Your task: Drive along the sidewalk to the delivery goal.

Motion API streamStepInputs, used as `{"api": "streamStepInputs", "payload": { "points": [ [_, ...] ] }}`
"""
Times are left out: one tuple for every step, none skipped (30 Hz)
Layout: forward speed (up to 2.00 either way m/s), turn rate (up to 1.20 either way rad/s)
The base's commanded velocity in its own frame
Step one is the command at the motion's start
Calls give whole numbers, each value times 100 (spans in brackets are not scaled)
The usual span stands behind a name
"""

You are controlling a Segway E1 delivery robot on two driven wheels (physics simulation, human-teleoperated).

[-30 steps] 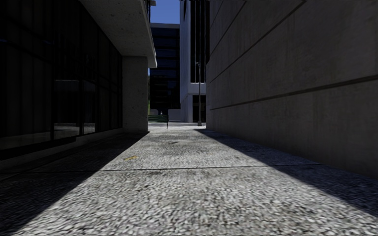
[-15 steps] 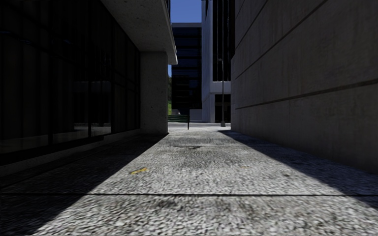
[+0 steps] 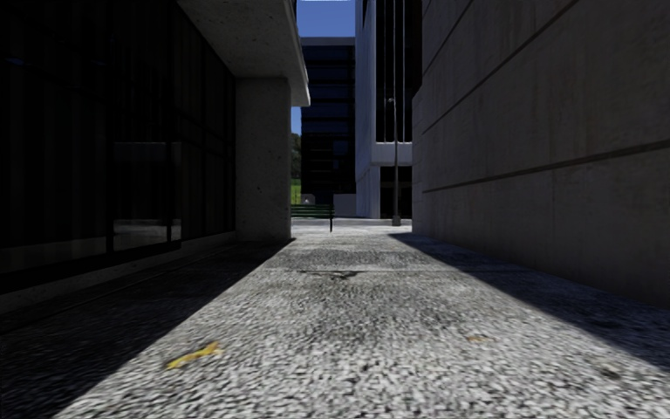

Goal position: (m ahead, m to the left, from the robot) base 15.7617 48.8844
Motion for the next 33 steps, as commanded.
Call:
{"api": "streamStepInputs", "payload": {
  "points": [
    [200, 0],
    [200, 0],
    [200, 0],
    [200, 0],
    [200, 0],
    [200, 0],
    [200, 0],
    [200, 0],
    [200, 0],
    [200, 0],
    [200, -12],
    [200, -19],
    [200, -19],
    [200, -24],
    [200, -25],
    [200, -26],
    [200, -29],
    [200, -29],
    [200, -30],
    [200, -30],
    [200, -30],
    [200, -30],
    [200, -30],
    [200, -30],
    [200, -30],
    [200, -30],
    [200, -30],
    [200, -30],
    [200, -30],
    [200, -30],
    [200, -30],
    [200, -30],
    [200, -30]
  ]
}}
